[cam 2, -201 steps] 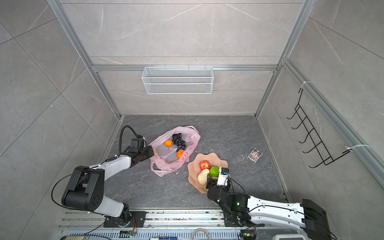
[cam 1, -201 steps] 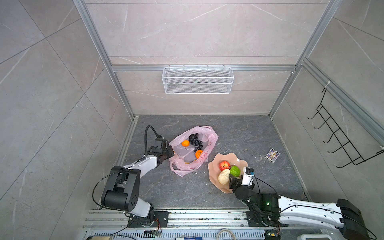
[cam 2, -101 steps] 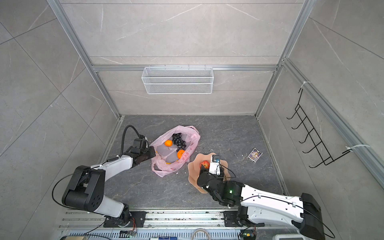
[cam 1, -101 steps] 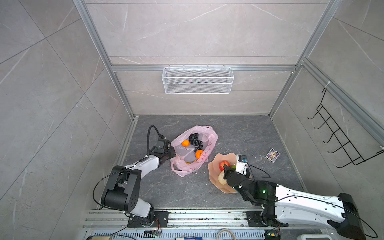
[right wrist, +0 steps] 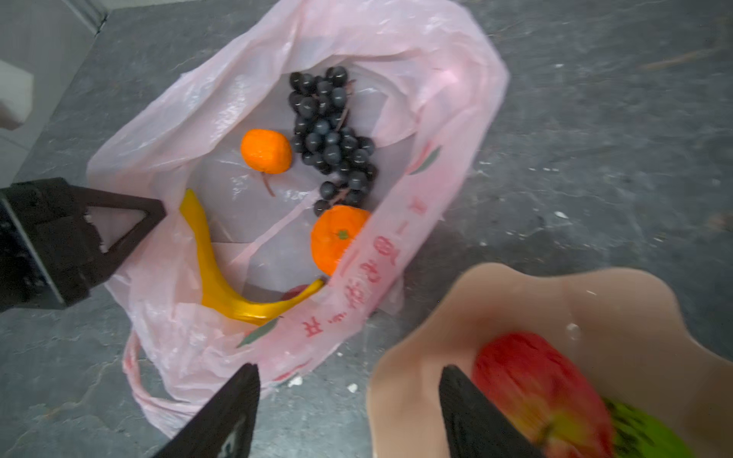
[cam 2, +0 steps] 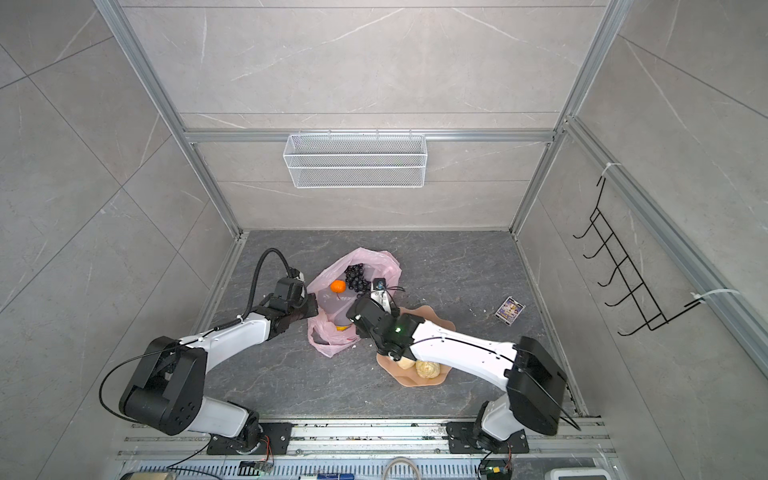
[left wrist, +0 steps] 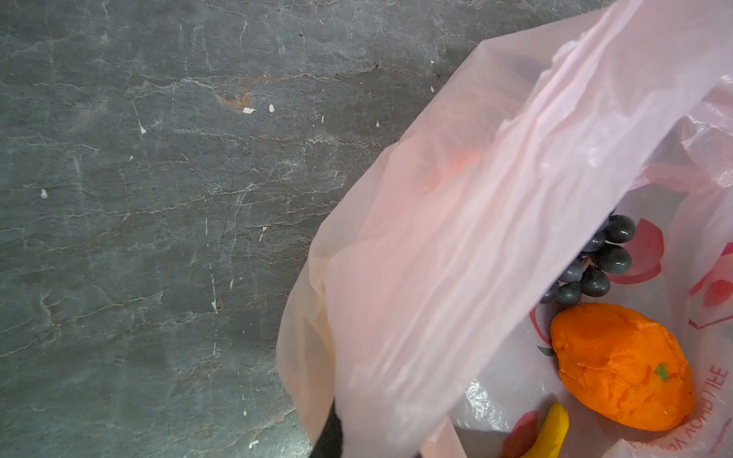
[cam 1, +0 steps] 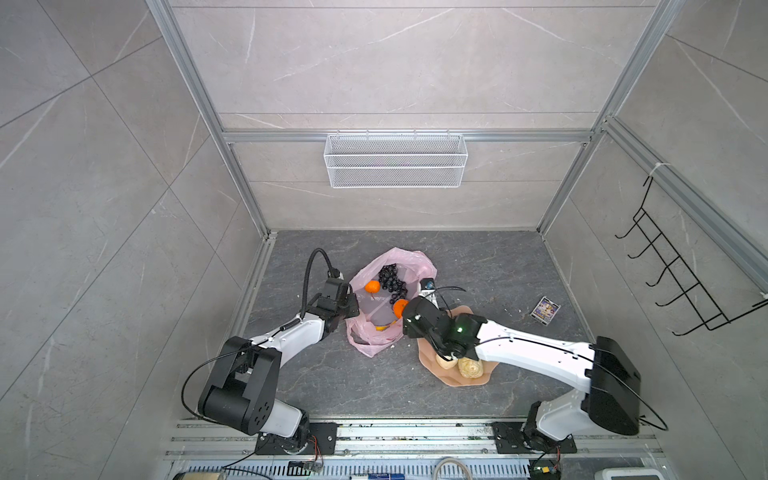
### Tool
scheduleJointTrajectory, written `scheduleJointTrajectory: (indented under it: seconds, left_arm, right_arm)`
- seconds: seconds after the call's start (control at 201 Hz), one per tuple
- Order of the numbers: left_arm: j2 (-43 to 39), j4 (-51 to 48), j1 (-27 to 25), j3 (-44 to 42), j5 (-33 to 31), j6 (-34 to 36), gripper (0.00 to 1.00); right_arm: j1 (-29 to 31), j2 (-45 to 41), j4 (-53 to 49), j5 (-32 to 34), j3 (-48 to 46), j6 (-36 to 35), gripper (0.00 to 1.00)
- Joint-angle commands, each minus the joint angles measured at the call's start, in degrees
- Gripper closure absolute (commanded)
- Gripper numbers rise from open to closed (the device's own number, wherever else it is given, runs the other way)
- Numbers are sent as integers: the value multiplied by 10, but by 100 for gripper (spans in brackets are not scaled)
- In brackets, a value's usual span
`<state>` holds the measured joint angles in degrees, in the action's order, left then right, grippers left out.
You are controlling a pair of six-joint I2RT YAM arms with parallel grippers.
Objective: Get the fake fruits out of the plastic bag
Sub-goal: 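Move the right gripper back into the bag toward the orange fruit, then grasp the orange fruit nearest the bag opening with the right gripper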
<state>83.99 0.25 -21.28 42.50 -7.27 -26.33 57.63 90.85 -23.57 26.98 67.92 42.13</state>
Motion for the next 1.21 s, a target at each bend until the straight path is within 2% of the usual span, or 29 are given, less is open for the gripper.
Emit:
scheduleJointTrajectory:
  seconds: [0.0,0.134,0.229,0.458,0.593,0.856,1.135,1.16,1.18,1.2]
  left_arm:
    - [-16,6,-2,15,-8,12,100]
    - [-18,8,-2,14,-7,8,100]
    - [-18,8,-2,13,-6,7,100]
    - [-15,7,-2,16,-3,6,100]
    - [-15,6,-2,16,-5,7,100]
    - [-12,5,-2,18,-5,8,100]
    - [-8,4,-2,20,-6,9,100]
    - [-8,4,-2,20,-6,9,100]
    - [-9,4,-2,20,-6,9,100]
    - [-9,3,-2,20,-5,9,100]
  right_arm:
    - [-25,69,-37,-69,76,-27,26]
    - [-60,143,-66,-126,160,-55,27]
    - [-79,185,-91,-140,211,-75,26]
    - [-111,288,-154,-158,328,-117,25]
    - [-120,338,-197,-142,384,-126,24]
    - [-131,376,-233,-157,404,-137,23]
    - [-133,372,-239,-174,388,-140,21]
    - [-133,373,-242,-175,390,-140,20]
    - [-133,376,-244,-175,392,-140,12]
    - [-134,378,-246,-176,394,-140,10]
